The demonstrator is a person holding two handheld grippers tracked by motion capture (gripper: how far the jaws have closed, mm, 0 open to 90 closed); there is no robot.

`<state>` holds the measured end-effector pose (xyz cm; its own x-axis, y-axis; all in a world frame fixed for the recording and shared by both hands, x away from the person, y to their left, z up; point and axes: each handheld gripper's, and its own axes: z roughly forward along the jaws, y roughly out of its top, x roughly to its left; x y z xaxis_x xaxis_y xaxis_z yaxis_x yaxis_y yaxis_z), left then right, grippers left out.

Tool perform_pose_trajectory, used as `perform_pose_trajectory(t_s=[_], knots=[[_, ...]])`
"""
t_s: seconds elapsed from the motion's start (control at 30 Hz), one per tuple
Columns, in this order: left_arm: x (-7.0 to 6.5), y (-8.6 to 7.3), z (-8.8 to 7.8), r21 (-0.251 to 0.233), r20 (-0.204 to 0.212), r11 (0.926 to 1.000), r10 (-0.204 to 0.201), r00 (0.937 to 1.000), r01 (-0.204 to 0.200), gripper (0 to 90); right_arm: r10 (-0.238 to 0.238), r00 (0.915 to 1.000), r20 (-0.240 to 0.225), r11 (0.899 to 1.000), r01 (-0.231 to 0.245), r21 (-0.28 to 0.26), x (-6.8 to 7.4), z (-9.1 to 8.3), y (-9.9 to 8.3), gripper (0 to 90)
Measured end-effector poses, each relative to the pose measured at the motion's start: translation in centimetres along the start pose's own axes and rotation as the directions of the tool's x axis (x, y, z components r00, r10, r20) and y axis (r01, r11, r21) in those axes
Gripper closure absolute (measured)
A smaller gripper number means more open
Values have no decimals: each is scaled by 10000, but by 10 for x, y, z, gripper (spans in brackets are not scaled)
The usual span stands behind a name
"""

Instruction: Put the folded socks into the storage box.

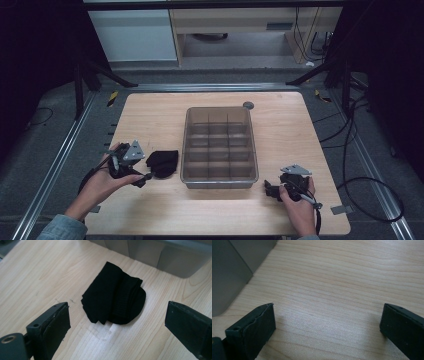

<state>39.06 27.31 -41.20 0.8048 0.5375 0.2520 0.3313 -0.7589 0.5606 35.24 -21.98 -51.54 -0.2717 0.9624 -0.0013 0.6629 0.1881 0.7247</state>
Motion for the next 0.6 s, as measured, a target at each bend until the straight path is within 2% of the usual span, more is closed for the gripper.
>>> perform_pose_trajectory(t_s=[0.2, 0.33, 0.43, 0.6], knots=[[3, 11, 15, 139, 210, 9998, 143, 9997, -146, 70, 22, 10000, -33, 10000, -22, -1, 0, 0, 0, 3], [5, 20, 18, 192, 402, 9987, 469, 9981, -477, 92, 12, 10000, -18, 10000, -12, -5, 0, 0, 0, 3], [7, 26, 20, 91, 723, 9968, 781, 9943, -790, 132, 6, 10000, -38, 10000, -6, -2, 0, 0, 0, 3], [8, 33, 28, 515, 1014, 9883, 1377, 9853, -1435, 142, -61, 10000, -39, 10000, 61, -17, 0, 1, 1, 3]])
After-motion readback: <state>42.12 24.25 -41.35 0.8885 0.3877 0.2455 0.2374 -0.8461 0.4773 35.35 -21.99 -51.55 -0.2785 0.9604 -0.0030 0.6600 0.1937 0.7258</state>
